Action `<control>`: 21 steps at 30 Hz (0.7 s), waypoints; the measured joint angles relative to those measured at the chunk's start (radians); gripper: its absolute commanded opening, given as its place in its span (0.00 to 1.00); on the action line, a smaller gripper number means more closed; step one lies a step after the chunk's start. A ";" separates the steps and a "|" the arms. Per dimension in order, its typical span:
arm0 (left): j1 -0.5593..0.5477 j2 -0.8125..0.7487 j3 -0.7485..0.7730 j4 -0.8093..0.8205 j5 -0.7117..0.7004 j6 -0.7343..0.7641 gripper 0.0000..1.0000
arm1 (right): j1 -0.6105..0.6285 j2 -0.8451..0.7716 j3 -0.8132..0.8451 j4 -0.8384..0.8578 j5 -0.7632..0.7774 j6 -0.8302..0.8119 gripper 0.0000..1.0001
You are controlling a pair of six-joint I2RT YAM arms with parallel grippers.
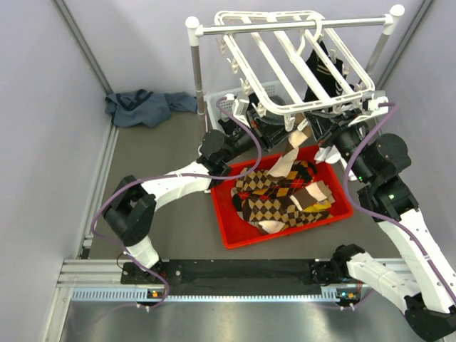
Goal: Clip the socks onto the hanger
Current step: Clamp the sock onto the hanger.
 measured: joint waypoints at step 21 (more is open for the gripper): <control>0.002 0.015 0.018 0.006 0.008 -0.005 0.16 | 0.000 -0.004 -0.008 0.010 0.003 -0.007 0.46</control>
